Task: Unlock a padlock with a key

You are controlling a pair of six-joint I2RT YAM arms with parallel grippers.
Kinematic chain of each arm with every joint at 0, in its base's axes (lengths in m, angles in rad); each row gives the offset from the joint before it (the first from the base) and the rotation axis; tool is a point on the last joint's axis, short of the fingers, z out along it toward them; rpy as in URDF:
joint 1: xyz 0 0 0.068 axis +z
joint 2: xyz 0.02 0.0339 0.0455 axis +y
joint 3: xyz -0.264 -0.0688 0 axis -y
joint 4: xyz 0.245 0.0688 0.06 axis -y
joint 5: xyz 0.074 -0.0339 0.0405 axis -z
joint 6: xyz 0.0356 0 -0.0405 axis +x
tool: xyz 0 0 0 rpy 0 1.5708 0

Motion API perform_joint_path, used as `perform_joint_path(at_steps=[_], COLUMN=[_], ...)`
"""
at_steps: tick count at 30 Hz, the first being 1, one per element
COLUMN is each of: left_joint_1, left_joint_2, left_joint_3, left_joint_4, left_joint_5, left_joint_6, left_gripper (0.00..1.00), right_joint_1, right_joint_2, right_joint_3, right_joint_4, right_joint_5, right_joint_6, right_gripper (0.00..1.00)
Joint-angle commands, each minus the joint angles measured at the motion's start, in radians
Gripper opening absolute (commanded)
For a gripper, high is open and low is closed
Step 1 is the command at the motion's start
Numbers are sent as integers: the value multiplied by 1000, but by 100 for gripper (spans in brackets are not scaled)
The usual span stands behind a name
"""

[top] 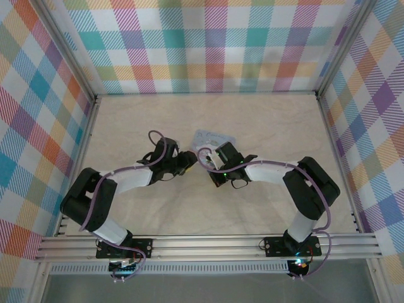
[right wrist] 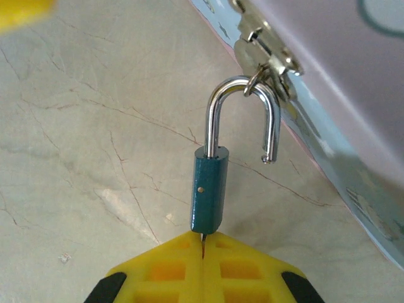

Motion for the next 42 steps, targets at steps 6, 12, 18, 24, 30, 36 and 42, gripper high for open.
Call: perform_joint_path(at_steps=[6,12,18,24,30,36,42], left_joint_1=[67,88,97,98,98,97,98], left_joint_2=[-63,-39,45,160,228,240,252], left_joint_3=[53,124,216,315,349,347,335], left_joint_4=[-131,-184,-174,-180,-151,-157,-147], left_joint_5=[-67,-100,-114,-79,-18,-5,7], left_joint_6=[87,145,190,201,190,201,197], left_gripper=[45,50,53,50,43,39,37], right_joint_1=[-3,-2,3,15,31,52,64], right_joint_2=[-2,-15,-26,-30,-34,-22,-19], right_joint_3=[7,4,4,12,11,15,21], right_joint_4=[-18,-34,-19,-33,-31,-23,-7], right_joint_5=[-7,1,-20,-3,12,76,128], right_joint_6=[-61,-92,-111,-157,-183,-259,-310], right_gripper=[0,0,0,0,0,0,0])
